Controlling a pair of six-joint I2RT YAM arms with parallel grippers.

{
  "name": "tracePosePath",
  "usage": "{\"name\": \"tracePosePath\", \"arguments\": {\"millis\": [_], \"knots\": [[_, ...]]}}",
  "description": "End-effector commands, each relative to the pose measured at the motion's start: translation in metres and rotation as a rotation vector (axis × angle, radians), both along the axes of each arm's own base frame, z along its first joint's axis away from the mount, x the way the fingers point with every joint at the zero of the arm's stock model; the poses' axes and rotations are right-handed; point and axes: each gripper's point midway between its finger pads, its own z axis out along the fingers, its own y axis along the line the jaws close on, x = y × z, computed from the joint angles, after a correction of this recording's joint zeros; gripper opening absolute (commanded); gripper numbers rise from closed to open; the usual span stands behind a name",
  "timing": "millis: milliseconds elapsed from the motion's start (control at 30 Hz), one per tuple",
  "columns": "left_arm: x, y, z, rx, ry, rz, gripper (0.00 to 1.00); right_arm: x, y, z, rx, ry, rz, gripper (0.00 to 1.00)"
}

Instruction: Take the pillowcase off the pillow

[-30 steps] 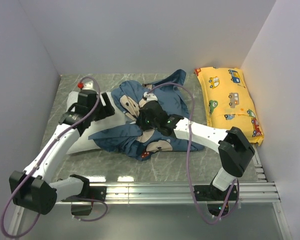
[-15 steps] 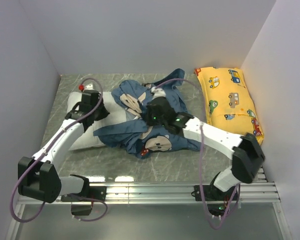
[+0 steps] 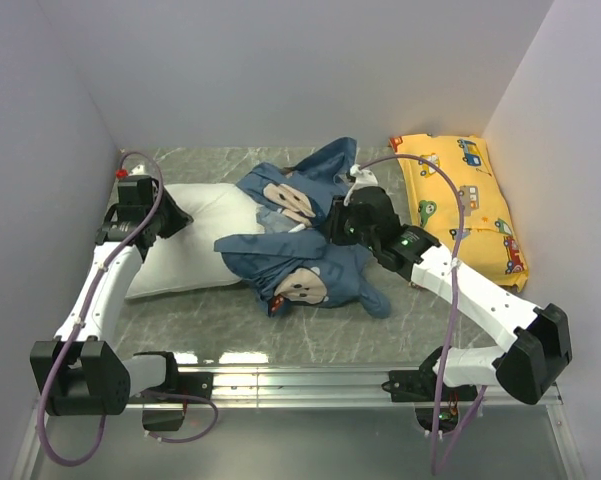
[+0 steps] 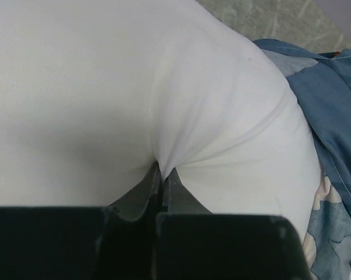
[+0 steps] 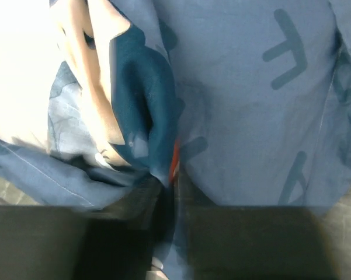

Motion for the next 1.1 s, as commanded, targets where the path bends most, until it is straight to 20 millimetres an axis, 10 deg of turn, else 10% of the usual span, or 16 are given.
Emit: {"name": "tracePosePath", "arguments": {"millis": [0, 100, 333, 600, 867, 1000, 1067], "knots": [[0.004, 0.048, 0.005, 0.169, -0.034, 0.182, 0.0, -0.008, -0.008, 0.012, -0.152, -0.09, -0.016, 0.48], [0.005, 0.039, -0.005, 0.162, -0.014, 0.163, 0.0, -0.021, 0.002, 0.009, -0.171, -0.081, 0.004, 0.74], [0.005, 0.025, -0.013, 0.141, -0.007, 0.134, 0.0, -0.07, -0.009, -0.004, -0.09, -0.097, -0.008, 0.8], [0.007, 0.012, -0.017, 0.124, -0.008, 0.116, 0.0, -0.115, 0.054, -0.036, -0.103, -0.079, 0.092, 0.81], [0.007, 0.011, -0.016, 0.131, -0.007, 0.111, 0.0, -0.093, 0.084, -0.058, -0.236, -0.086, -0.001, 0.84], [0.01, 0.012, -0.007, 0.141, -0.018, 0.107, 0.0, -0.077, 0.067, -0.066, -0.325, -0.103, -0.081, 0.59], [0.013, 0.013, 0.001, 0.146, -0.03, 0.111, 0.0, -0.071, 0.049, -0.067, -0.364, -0.11, -0.13, 0.14]]}}
